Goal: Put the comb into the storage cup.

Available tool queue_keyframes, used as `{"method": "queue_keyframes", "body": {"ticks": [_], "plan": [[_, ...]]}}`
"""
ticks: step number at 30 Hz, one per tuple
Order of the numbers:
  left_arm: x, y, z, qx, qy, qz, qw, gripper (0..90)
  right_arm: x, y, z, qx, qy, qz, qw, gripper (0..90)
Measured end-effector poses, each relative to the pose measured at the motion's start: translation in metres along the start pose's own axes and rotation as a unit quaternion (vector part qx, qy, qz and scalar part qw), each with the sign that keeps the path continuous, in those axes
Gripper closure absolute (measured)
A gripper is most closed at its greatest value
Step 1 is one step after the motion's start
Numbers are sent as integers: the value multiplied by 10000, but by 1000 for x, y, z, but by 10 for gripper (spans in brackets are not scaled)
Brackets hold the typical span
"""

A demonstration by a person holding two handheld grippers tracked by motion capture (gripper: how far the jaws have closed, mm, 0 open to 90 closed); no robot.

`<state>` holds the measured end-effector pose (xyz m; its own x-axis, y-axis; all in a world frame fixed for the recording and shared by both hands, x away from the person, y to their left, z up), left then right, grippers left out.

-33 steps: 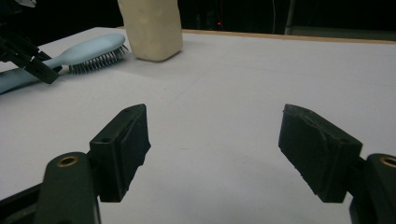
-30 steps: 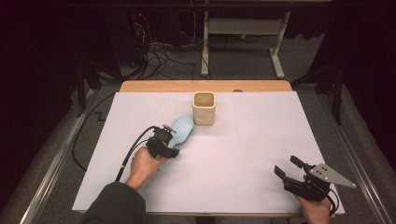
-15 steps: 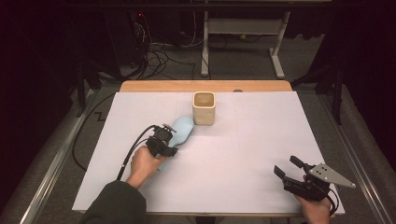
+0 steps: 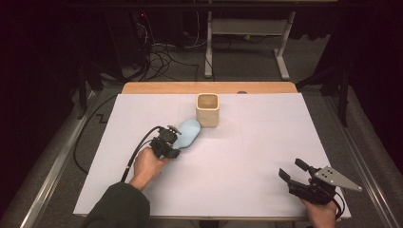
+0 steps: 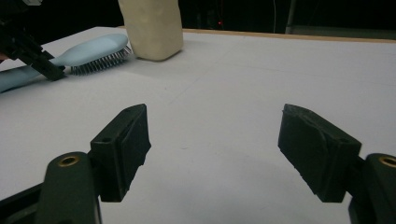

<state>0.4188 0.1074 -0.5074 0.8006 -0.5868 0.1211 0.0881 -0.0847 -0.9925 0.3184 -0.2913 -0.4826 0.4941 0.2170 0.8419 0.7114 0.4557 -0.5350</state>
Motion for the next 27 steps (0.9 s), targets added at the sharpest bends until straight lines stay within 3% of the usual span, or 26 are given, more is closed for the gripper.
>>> {"method": "queue_keyframes", "body": {"ticks": [8, 27], "plan": [[1, -1, -2, 148, 60, 84, 9998, 686, 0, 0, 0, 11, 0, -3, 10000, 259], [-2, -10, -5, 187, 275, -190, 9993, 692, 0, 0, 0, 22, -17, -4, 10000, 263]]}}
Point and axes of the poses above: each handheld gripper's, and its own axes: y roughly forward along the jaws, x roughly out of its top, z roughly to its left, the point moved 7 cm from there along y, roughly forward along the jaws, and after that the axes turned 14 degrees about z, right-handed, at the moved point
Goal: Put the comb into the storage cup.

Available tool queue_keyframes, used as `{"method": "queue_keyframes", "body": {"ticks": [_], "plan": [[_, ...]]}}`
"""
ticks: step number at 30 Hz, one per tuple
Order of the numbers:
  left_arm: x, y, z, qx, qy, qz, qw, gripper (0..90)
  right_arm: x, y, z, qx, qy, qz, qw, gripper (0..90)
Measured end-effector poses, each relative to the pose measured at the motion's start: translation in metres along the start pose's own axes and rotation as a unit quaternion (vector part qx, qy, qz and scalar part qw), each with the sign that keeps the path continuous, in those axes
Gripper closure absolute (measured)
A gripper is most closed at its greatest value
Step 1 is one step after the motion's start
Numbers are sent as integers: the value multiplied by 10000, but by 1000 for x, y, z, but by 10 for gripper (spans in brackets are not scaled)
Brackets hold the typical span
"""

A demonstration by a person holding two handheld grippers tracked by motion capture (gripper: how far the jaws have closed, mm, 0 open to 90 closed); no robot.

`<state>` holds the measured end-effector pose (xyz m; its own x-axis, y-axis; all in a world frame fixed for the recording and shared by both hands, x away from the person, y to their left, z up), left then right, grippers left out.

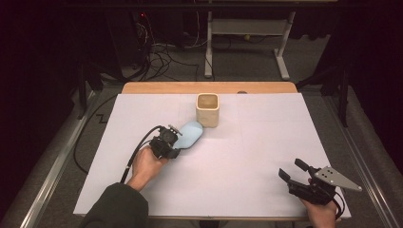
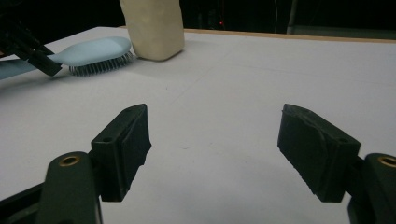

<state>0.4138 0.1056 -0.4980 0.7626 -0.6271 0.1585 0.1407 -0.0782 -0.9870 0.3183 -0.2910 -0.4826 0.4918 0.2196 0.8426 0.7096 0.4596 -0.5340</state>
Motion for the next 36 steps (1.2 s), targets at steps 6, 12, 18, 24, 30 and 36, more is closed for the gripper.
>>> {"method": "queue_keyframes", "body": {"ticks": [6, 12, 18, 24, 30, 36], "plan": [[-1, -4, -2, -46, 57, -93, 9999, 693, 0, 0, 0, 7, 2, 1, 10000, 264], [-2, -6, -3, -45, 136, -122, 9998, 693, 0, 0, 0, 17, -19, 13, 10000, 266], [-3, -8, -5, -46, 204, -155, 9997, 693, 0, 0, 0, 19, -17, 10, 10000, 266], [-3, -9, -7, -71, 241, -173, 9995, 693, 0, 1, 1, 23, -22, 14, 10000, 266], [-5, -13, -10, -105, 323, -258, 9991, 693, 0, 1, 1, 28, -24, 36, 10000, 266], [-7, -19, -12, -162, 357, -393, 9985, 693, 0, 2, 2, 34, -38, 49, 10000, 266]]}}
Point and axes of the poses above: each handheld gripper's, and its own axes: y roughly forward along the jaws, x roughly out of its top, z roughly to its left, the point moved 7 cm from there along y, roughly forward along the jaws, and after that the axes turned 14 degrees about z, right-handed, at the moved point
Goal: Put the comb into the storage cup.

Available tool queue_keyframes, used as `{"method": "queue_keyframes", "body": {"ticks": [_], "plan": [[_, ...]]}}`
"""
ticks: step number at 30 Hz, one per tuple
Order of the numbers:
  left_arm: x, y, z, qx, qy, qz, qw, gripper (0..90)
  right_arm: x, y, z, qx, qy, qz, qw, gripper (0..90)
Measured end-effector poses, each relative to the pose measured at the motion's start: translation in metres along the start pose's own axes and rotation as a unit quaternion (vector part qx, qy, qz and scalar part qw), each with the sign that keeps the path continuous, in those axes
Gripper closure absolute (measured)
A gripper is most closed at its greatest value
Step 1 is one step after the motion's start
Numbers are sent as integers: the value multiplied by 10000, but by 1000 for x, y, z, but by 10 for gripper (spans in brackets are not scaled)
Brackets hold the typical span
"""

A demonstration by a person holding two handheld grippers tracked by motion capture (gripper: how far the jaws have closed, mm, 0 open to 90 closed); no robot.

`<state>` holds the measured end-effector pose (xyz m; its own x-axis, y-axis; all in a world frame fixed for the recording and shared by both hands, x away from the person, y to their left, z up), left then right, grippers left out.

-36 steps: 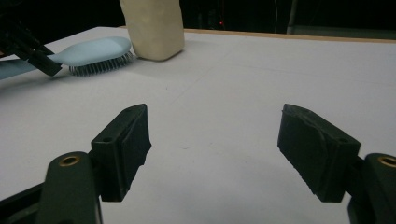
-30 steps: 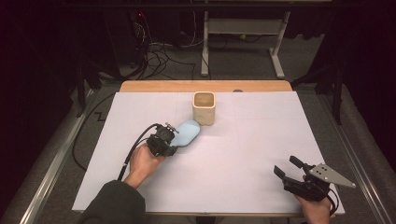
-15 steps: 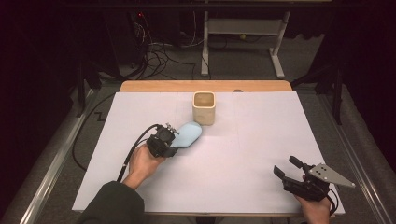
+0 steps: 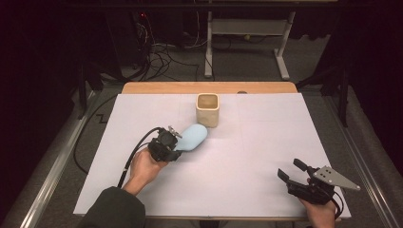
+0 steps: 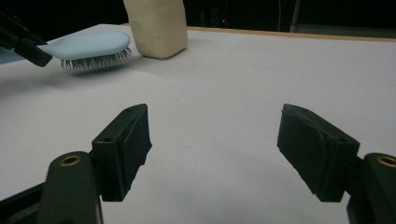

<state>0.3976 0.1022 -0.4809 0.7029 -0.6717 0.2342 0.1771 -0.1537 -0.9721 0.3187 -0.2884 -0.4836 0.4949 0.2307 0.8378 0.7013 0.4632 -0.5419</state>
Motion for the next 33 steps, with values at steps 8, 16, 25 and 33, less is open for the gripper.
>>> {"method": "queue_keyframes", "body": {"ticks": [8, 16, 25, 33], "plan": [[-4, -8, -4, -84, 42, -192, 9998, 693, 2, 3, 3, 111, 18, 36, 9999, 266], [-8, -16, -9, -164, 119, -406, 9990, 693, 11, 4, 14, 232, -79, -39, 9997, 263], [-13, -19, -17, -216, 341, -483, 9980, 692, 17, 8, 24, 302, -114, -33, 9995, 243], [-13, -21, -24, -325, 444, -604, 9967, 692, 24, 14, 35, 426, -109, -26, 9990, 227]]}}
Point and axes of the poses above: each handheld gripper's, and its own axes: y roughly forward along the jaws, x roughly out of its top, z roughly to its left, the point moved 7 cm from there along y, roughly forward along the jaws, and after that the axes turned 14 degrees about z, right-handed, at the moved point
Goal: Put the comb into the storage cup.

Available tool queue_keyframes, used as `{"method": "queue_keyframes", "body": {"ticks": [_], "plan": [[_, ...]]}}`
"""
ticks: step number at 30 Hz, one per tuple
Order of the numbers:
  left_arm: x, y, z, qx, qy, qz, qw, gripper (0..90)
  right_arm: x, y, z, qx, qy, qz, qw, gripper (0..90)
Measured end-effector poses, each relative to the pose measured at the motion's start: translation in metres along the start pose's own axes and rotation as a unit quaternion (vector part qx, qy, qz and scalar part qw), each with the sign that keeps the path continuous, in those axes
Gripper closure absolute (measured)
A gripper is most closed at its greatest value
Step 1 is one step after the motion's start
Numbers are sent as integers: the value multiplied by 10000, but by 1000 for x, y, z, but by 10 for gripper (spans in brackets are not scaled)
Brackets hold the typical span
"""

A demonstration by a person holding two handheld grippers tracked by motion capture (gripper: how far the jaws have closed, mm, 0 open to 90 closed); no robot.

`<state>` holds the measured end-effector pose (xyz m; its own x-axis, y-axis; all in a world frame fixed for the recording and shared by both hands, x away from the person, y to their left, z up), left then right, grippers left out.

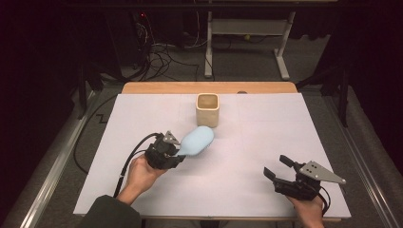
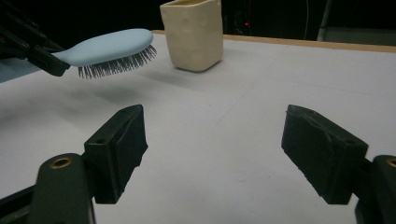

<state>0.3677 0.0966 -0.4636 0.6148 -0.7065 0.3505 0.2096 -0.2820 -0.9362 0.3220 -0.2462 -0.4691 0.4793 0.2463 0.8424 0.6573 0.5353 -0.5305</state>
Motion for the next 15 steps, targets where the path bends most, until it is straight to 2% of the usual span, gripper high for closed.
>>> {"method": "queue_keyframes", "body": {"ticks": [15], "plan": [[5, 2, -14, -103, 98, -182, 9997, 692, 11, 21, 23, 326, 3, 107, 9994, 208]]}}
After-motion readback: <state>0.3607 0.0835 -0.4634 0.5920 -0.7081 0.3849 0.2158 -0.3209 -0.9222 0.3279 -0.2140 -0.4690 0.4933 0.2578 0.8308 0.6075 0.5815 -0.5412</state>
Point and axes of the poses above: each handheld gripper's, and its own axes: y roughly forward along the jaws, x roughly out of its top, z roughly to its left, the point moved 7 cm from there along y, roughly forward along the jaws, and after that the axes turned 14 degrees about z, right-handed, at the moved point
